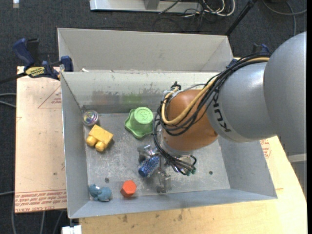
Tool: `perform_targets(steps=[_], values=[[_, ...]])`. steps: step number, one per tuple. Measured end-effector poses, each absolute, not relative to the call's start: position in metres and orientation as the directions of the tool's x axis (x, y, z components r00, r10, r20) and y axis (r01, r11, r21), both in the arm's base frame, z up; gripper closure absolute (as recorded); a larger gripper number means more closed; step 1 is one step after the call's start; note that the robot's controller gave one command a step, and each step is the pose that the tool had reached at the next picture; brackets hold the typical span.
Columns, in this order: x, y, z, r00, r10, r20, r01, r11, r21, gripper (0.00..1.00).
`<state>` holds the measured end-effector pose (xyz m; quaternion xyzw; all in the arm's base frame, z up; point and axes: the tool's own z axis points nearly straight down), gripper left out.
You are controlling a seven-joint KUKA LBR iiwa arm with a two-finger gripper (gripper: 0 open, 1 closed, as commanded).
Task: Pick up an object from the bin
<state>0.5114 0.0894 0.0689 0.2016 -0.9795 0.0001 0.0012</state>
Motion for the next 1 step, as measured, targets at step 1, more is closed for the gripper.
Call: perform_targets(steps=[1], values=[[0.5116, 0.0911, 0.0692, -0.918, -0.396, 0.001, -0.396, 0.918, 0.002, 1.00]])
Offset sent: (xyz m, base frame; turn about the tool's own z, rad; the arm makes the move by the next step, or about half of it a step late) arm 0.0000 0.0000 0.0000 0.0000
